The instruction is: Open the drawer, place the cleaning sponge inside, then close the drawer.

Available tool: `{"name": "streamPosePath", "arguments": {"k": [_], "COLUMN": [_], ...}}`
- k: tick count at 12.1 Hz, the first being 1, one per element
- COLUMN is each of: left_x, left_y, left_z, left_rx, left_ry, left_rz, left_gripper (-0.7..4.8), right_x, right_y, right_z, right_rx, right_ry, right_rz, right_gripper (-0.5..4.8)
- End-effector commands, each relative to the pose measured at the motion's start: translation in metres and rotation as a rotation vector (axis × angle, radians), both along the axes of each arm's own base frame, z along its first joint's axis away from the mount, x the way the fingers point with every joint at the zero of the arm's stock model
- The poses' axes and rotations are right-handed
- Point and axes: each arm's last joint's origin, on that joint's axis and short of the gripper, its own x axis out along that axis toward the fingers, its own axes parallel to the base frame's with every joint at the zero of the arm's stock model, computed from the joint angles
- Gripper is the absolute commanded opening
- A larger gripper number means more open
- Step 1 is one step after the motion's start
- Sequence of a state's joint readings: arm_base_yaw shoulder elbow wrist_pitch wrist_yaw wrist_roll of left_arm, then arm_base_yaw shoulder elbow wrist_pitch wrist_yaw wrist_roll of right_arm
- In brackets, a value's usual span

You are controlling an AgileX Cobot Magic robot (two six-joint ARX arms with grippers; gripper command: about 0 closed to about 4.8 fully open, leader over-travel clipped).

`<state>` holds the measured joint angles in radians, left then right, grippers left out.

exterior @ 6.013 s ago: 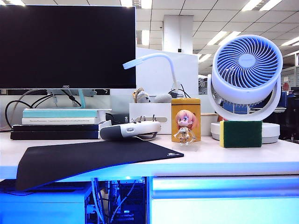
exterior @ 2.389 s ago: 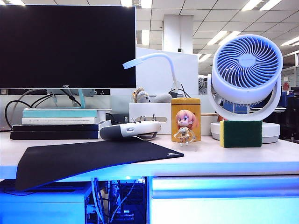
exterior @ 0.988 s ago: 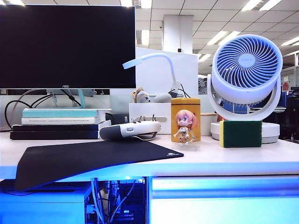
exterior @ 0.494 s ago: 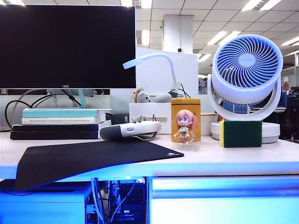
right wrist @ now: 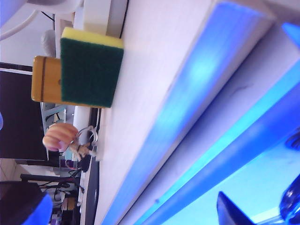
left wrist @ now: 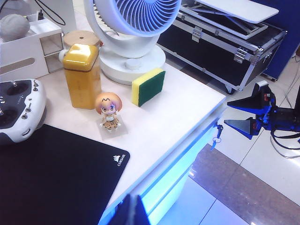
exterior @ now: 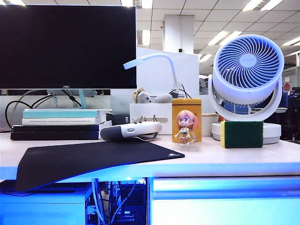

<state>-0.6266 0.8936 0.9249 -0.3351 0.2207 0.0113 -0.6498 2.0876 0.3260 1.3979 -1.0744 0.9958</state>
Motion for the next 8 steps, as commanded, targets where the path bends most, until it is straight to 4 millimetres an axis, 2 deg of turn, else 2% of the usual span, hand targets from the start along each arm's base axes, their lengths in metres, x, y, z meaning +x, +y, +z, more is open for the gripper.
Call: {"name": "streamPosePath", "arguments": {"k": [1,5,6,8], "left_x": [0.000,0.000,0.000,-0.001], "left_y": [0.000,0.000,0.000,0.000], "left_z": [0.003,0.003,0.003,0.002], "left_rx": [-0.005,-0.005,-0.005,-0.002], "left_ry": [-0.016,-0.015,-0.013,-0.008], "left_rz": [-0.008,-0.011,-0.012,-0.014], "left_gripper": [-0.06,-0.06,-0.06,-0.06], "right_x": [0.006,0.025,0.040,0.039], "right_y": [-0.004,-0.004,0.005,0.005], "right_z": [0.001,0.003,-0.004,-0.005], "right_rx": [-0.018,-0.036,-0.006,-0.022], "right_ry": [-0.023,-0.056,-0.039,-0.034], "right_rz": [0.003,0.044,0.104,0.063], "right_gripper": [4.79,4.79,4.79,4.79]}}
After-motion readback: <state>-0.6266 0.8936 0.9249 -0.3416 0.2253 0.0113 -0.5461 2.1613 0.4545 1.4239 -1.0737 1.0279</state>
